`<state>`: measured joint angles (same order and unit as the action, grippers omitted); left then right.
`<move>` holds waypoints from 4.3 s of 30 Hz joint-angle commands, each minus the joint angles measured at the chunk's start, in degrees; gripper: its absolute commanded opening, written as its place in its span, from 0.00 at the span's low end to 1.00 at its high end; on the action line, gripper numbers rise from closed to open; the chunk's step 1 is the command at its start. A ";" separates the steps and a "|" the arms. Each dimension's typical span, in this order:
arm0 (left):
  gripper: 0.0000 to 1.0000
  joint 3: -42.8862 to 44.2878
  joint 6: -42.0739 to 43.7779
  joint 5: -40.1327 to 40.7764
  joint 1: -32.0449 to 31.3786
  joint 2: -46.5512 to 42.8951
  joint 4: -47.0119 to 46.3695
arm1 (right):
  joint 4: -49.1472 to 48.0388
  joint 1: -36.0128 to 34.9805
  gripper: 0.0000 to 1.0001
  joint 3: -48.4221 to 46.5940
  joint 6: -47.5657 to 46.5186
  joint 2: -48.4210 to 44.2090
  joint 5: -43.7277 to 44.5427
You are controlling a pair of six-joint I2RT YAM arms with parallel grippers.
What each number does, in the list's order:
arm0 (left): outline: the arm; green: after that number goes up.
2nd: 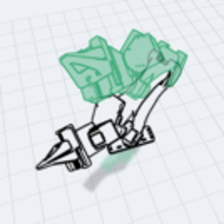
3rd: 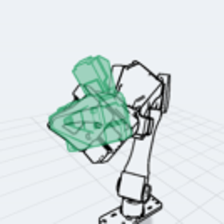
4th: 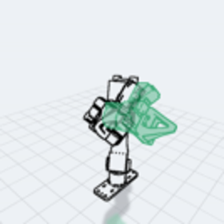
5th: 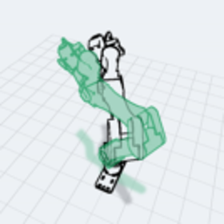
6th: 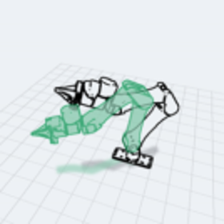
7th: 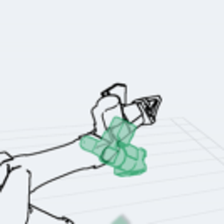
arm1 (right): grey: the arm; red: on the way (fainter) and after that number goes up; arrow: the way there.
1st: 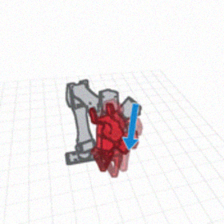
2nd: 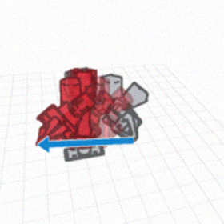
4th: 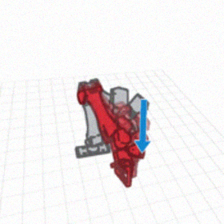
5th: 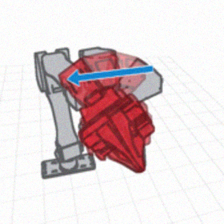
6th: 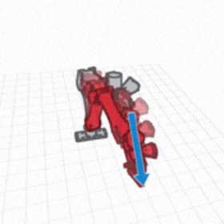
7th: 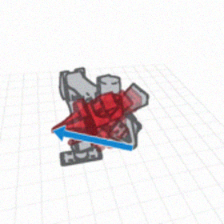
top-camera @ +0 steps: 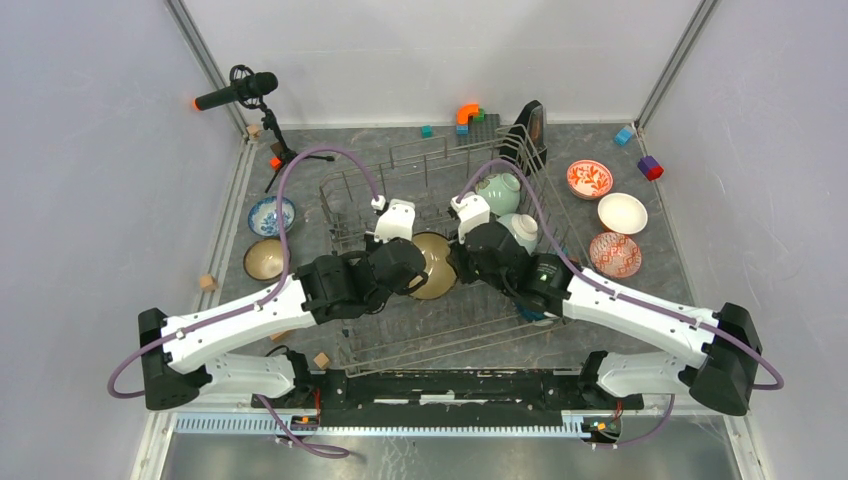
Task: Unload the bowls from the dish rack
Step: Pick up the bowl from the dish rack, then place the bowl at the center of the board.
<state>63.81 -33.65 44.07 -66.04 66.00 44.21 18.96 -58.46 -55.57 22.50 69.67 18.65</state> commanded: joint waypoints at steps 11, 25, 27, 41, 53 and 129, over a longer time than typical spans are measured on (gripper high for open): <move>0.53 -0.82 -0.98 -3.37 -0.32 -5.65 -11.63 | -4.22 -0.08 0.00 0.07 -3.30 -3.20 -0.51; 1.00 -1.94 1.54 -2.19 -0.24 -15.70 -12.70 | 9.00 1.76 0.00 -12.92 -10.61 -6.87 10.91; 1.00 -2.18 3.17 -1.98 -0.22 -17.54 -12.93 | 11.89 2.14 0.00 -16.46 -11.98 -7.17 13.75; 1.00 -14.93 16.16 9.64 -0.16 -30.40 -21.41 | 26.02 16.01 0.00 -48.29 -17.57 -0.25 27.93; 1.00 -16.11 12.45 10.22 -0.27 -31.45 -15.90 | 14.13 57.06 0.00 -27.80 4.45 -7.79 20.51; 1.00 -14.42 3.14 5.10 -0.24 -25.41 -10.64 | 15.81 81.27 0.87 19.94 18.03 -21.45 21.31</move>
<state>47.62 -27.77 49.84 -66.08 40.10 34.22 32.99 23.68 -28.21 40.84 48.10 38.79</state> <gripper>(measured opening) 0.994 0.822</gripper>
